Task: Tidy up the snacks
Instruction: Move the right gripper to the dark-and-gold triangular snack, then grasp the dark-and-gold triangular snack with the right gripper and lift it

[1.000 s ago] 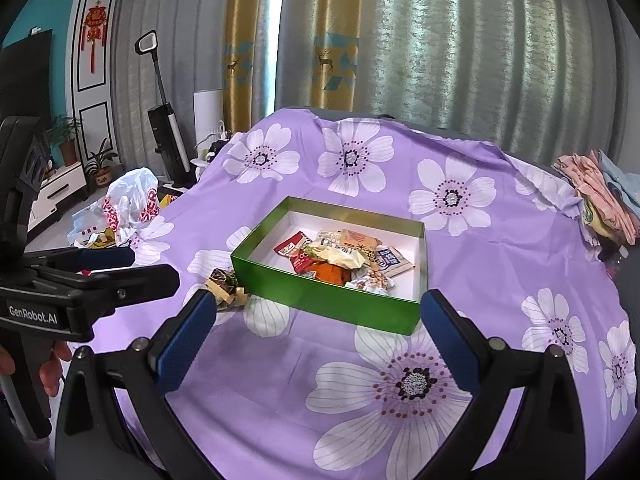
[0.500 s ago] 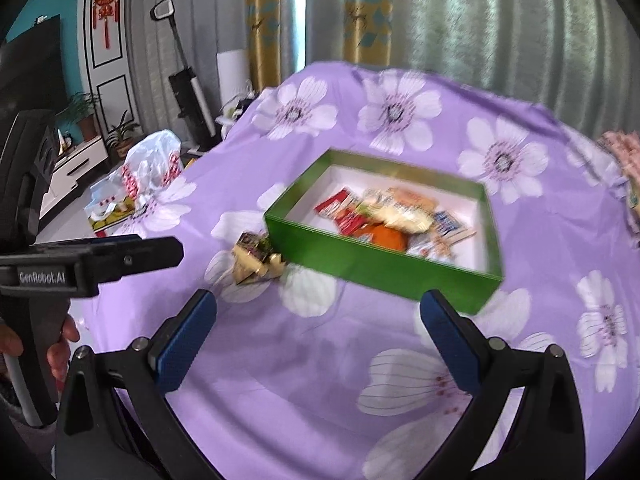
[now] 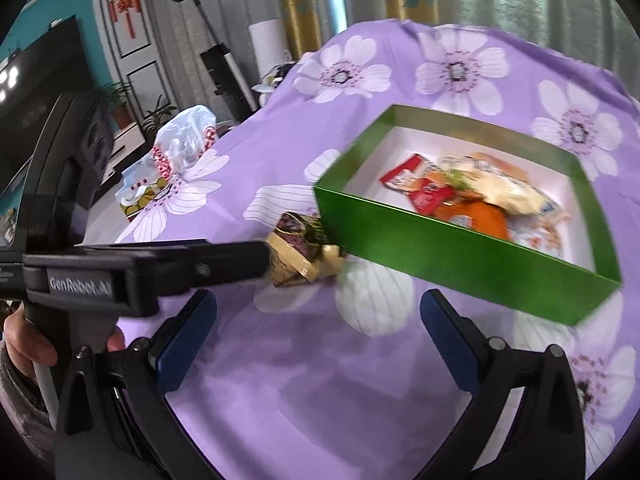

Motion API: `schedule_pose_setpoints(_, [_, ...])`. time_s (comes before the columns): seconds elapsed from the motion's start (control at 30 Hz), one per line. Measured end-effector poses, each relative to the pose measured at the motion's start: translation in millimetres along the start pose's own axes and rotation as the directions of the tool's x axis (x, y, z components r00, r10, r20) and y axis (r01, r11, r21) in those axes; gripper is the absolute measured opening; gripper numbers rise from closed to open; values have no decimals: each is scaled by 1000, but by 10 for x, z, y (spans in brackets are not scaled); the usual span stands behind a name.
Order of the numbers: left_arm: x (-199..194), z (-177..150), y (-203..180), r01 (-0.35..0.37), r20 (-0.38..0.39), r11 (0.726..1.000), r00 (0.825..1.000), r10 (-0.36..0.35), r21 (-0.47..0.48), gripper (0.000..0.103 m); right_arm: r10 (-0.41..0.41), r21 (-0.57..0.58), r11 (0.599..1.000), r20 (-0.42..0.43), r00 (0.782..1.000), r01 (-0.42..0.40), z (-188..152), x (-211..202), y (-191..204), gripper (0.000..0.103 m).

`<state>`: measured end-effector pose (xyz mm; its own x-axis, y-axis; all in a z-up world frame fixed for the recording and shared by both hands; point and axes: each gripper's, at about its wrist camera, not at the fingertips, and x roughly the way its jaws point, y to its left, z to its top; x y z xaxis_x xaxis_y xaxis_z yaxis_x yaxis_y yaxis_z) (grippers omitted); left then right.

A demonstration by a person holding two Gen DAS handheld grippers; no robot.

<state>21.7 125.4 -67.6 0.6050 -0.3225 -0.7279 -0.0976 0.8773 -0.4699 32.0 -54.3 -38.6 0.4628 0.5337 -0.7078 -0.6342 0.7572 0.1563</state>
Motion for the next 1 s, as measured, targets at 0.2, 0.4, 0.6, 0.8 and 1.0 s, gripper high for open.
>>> schedule_pose_setpoints(0.2, [179, 77, -37, 4, -44, 998, 999, -1, 56, 102, 45, -18, 999, -27, 999, -45, 82, 315, 48, 102])
schedule_pose_setpoints(0.4, [337, 128, -48, 9, -79, 996, 997, -2, 88, 102, 73, -4, 997, -63, 995, -74, 121, 587, 10, 97])
schedule_pose_setpoints(0.6, [424, 161, -35, 28, -90, 997, 996, -21, 79, 101, 131, -4, 991, -94, 987, -132, 139, 782, 32, 80])
schedule_pose_setpoints(0.8, [502, 214, 8, 61, -111, 996, 992, -54, 62, 85, 162, -20, 986, -111, 981, -165, 165, 860, 56, 68])
schedule_pose_setpoints(1.0, [527, 232, 52, 62, -120, 997, 991, -56, 52, 73, 176, -9, 984, -127, 976, -179, 160, 927, -6, 56])
